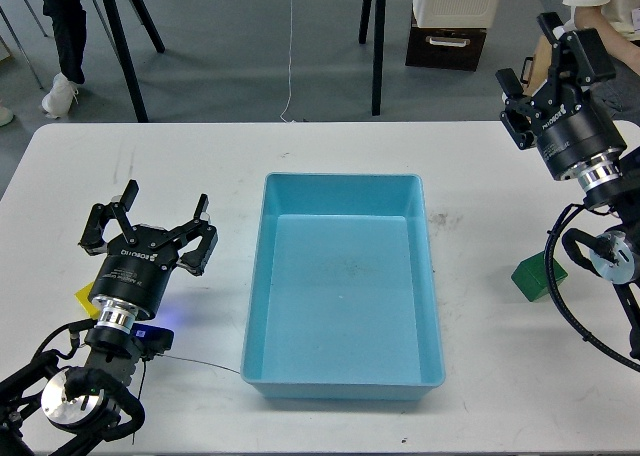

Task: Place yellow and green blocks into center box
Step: 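Raise the right gripper and move it toward the green cube, then lower the right gripper onto the green cube and close it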

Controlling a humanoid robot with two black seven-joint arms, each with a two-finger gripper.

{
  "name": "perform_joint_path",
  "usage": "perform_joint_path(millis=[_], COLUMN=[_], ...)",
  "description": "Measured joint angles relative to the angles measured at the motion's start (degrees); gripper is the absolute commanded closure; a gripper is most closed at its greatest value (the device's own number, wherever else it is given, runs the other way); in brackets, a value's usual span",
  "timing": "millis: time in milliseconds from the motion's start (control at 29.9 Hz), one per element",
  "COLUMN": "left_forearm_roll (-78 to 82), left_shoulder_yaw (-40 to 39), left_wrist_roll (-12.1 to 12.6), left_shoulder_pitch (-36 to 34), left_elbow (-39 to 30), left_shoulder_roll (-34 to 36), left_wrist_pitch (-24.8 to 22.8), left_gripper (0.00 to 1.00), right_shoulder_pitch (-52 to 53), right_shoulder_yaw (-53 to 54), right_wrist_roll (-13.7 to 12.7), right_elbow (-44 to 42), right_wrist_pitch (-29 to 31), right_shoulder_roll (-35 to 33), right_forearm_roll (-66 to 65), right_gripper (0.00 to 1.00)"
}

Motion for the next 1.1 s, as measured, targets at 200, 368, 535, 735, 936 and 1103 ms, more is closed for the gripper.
perform_joint_path(millis=[200, 368, 535, 735, 936, 1103], left_forearm_roll=[0.0, 0.0, 0.0, 0.0, 0.0, 0.0], left_shoulder_yaw=[0.0, 0.1, 0.2, 0.2, 0.3, 0.3], left_wrist_roll=[0.0, 0.0, 0.0, 0.0, 0.0, 0.0], left_shoulder_pitch=[0.0, 0.0, -0.1, -0.1, -0.4, -0.5], left_elbow=[0.3, 1.0, 1.9, 2.0, 2.0, 2.1], left_shoulder_roll=[0.0, -0.2, -0.9, -1.1, -1.9, -2.1], left_wrist_pitch=[-0.1, -0.1, -0.1, -0.1, 0.0, 0.1], left_gripper=[0.00, 0.00, 0.00, 0.00, 0.00, 0.00], right_shoulder_pitch=[16.6, 28.0, 36.3, 39.3, 39.4, 39.1], right_shoulder_yaw=[-24.5, -46.4, -62.9, -71.4, -77.5, -79.5], right_wrist_roll=[12.1, 13.6, 13.7, 13.7, 13.6, 13.6], right_elbow=[-9.2, -9.4, -6.3, -2.9, -2.9, -4.1], right_wrist_pitch=[0.4, 0.7, 0.8, 1.5, 2.5, 9.6], right_shoulder_roll=[-11.3, -21.4, -29.8, -38.0, -41.5, -42.2], right_forearm_roll=[-14.5, -20.6, -25.9, -30.3, -42.3, -43.4], right_gripper=[0.01, 0.02, 0.02, 0.02, 0.02, 0.02])
